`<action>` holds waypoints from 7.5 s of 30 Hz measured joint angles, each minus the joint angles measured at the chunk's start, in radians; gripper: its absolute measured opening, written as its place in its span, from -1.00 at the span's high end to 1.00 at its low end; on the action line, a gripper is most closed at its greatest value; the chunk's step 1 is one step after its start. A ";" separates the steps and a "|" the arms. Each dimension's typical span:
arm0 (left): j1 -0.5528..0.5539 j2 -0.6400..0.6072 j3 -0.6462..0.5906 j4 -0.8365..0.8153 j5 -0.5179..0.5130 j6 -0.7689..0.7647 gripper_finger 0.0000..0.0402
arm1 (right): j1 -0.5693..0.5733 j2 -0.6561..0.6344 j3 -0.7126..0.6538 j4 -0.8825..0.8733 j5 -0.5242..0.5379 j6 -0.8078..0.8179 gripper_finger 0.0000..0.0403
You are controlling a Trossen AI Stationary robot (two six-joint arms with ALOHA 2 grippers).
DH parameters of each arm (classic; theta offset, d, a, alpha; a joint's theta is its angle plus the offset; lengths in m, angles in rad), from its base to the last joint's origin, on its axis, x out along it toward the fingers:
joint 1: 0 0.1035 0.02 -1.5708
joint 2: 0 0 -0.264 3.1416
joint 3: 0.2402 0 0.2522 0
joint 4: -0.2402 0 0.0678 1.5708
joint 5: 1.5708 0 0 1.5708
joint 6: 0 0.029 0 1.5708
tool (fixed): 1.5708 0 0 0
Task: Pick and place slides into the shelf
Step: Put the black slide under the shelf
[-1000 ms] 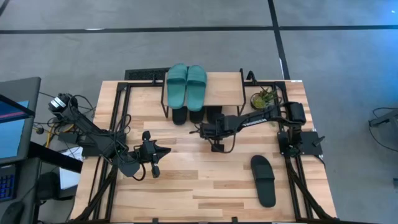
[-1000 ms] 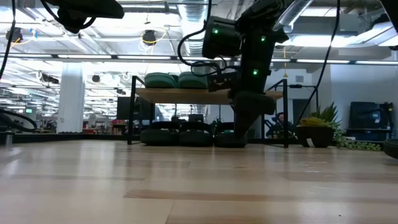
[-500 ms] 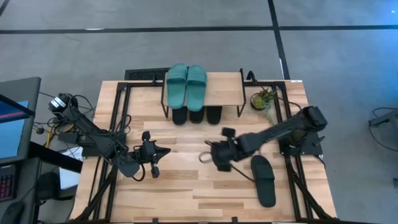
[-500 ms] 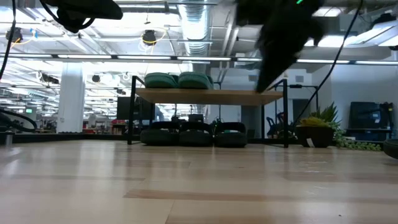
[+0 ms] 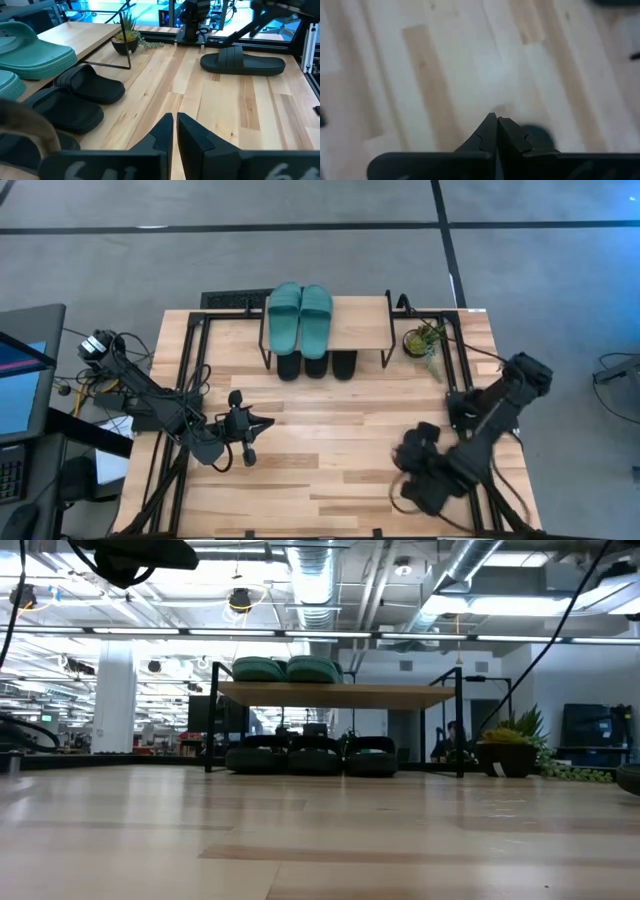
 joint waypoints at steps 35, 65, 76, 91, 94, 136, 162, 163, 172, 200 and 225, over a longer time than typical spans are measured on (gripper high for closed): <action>0.092 0.000 0.000 0.035 0.048 -0.005 0.93 | 0.238 0.197 -0.059 -0.138 -0.143 0.262 0.49; 0.094 0.000 0.000 0.041 0.002 -0.072 0.93 | 0.235 0.197 -0.138 -0.097 -0.111 0.212 0.50; 0.094 0.000 0.000 0.041 0.001 -0.085 0.93 | 0.201 0.197 -0.152 -0.074 -0.055 0.125 0.57; 0.094 0.000 0.000 0.041 0.001 -0.086 0.93 | 0.163 0.195 -0.152 -0.057 -0.056 0.091 0.96; 0.094 0.000 0.000 0.041 0.001 -0.086 0.93 | 0.144 0.190 -0.150 -0.061 -0.046 0.091 0.98; 0.085 0.000 0.000 0.025 0.003 -0.064 0.93 | -0.352 0.186 -0.030 -0.029 0.263 -0.323 1.00; 0.022 0.000 0.000 0.006 -0.032 -0.065 0.93 | -0.672 0.155 -0.156 0.243 0.124 -0.728 1.00; 0.022 0.000 0.000 0.006 -0.032 -0.064 0.93 | -0.679 0.149 -0.164 0.247 0.123 -0.743 1.00; 0.023 0.000 0.000 -0.013 -0.034 -0.066 0.93 | -0.776 0.073 -0.244 0.327 0.113 -0.874 1.00; 0.024 0.000 0.000 -0.037 -0.113 -0.153 0.93 | -1.041 -0.017 -0.302 0.566 -0.054 -1.298 1.00; 0.024 0.000 0.000 -0.037 -0.133 -0.154 0.93 | -1.037 -0.016 -0.302 0.571 -0.088 -1.282 0.60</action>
